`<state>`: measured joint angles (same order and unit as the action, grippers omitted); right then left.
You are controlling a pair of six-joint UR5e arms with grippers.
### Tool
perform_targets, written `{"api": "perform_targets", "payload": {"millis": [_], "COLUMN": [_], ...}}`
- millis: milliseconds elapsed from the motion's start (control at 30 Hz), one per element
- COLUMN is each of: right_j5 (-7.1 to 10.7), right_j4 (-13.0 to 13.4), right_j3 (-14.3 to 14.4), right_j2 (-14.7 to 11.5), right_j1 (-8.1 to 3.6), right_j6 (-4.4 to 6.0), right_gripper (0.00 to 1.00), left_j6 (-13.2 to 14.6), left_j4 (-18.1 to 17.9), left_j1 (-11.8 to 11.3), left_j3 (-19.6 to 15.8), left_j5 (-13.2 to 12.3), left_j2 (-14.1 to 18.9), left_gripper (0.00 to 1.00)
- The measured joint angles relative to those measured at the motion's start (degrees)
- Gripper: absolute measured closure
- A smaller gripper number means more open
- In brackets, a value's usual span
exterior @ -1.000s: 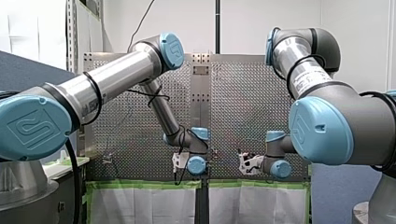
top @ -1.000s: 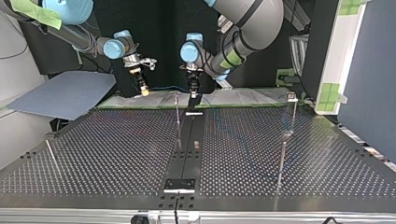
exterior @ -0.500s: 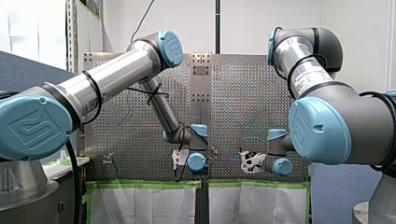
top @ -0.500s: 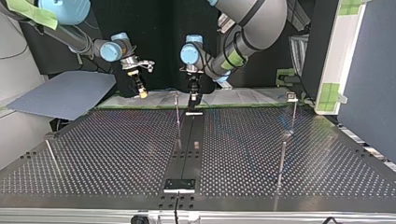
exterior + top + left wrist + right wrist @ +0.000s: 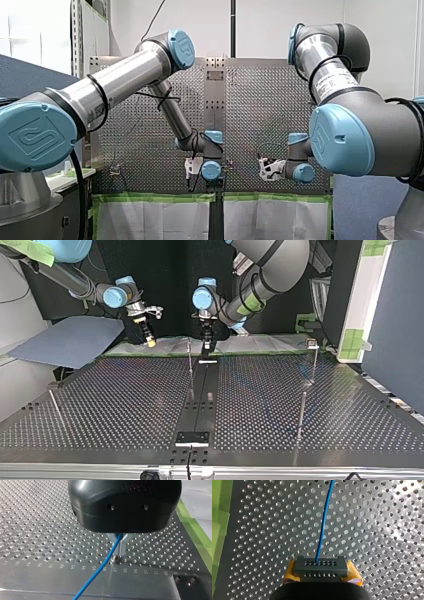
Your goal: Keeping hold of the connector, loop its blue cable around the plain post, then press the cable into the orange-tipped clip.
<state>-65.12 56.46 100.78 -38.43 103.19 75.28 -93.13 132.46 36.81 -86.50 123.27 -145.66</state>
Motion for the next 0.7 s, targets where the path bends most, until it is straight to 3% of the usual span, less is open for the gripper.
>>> {"api": "perform_targets", "payload": {"millis": [100, 233, 433, 700], "right_j5": [-0.05, -0.29, -0.35, -0.14], "right_j4": [-0.01, 0.06, 0.23, 0.46], "right_j3": [0.00, -0.07, -0.40, -0.43], "right_j2": [0.00, 0.00, 0.03, 0.05], "right_j1": [-0.14, -0.40, -0.52, -0.56], "right_j6": [0.31, 1.67, 3.18, 3.80], "right_gripper": [1.00, 1.00, 1.00, 1.00], "left_j6": [-0.04, -0.17, -0.77, -2.76], "left_j4": [0.00, -0.33, -2.52, -3.00], "left_j1": [-0.12, -0.30, -0.61, -0.96], "left_j3": [0.02, 0.10, 0.19, 0.21], "left_j5": [-0.04, -0.42, -3.19, -5.66], "left_j2": [0.00, -0.01, -0.07, -0.17], "left_gripper": [0.99, 0.99, 0.99, 0.99]}}
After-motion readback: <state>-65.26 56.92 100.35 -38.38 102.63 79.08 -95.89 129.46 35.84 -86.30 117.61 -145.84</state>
